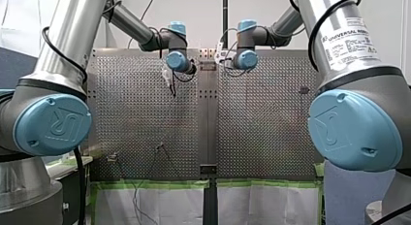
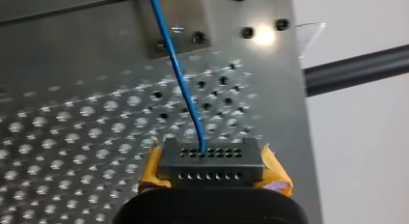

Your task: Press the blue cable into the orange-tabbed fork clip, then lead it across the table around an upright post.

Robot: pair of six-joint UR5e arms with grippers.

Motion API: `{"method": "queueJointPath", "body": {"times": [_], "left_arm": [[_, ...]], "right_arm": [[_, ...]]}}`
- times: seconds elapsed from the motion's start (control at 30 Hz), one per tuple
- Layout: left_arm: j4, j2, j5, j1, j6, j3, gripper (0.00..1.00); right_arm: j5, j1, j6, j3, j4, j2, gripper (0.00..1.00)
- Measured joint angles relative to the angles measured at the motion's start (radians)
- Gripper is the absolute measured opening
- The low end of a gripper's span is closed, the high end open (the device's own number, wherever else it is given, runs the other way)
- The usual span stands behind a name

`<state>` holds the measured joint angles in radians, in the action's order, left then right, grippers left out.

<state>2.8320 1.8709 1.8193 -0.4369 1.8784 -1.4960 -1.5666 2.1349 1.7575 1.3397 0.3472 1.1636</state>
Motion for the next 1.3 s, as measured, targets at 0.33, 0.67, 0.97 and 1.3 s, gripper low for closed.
{"method": "queueJointPath", "body": {"times": [0.33,0.67,0.97,1.3], "left_arm": [[-0.094,0.008,0.003,-0.004,0.005,-0.104,0.00],[-0.195,0.009,0.003,-0.005,0.015,-0.215,0.00],[-0.266,0.029,0.015,-0.002,0.016,-0.312,0.00],[-0.242,0.139,0.065,-0.031,-0.015,-0.421,0.00]], "right_arm": [[0.003,0.012,-0.004,0.019,0.000,-0.056,0.00],[0.002,0.019,-0.014,0.047,0.001,-0.113,0.00],[-0.004,0.033,-0.028,0.075,0.008,-0.158,0.00],[-0.006,0.035,-0.032,0.092,0.018,-0.175,0.00]]}}
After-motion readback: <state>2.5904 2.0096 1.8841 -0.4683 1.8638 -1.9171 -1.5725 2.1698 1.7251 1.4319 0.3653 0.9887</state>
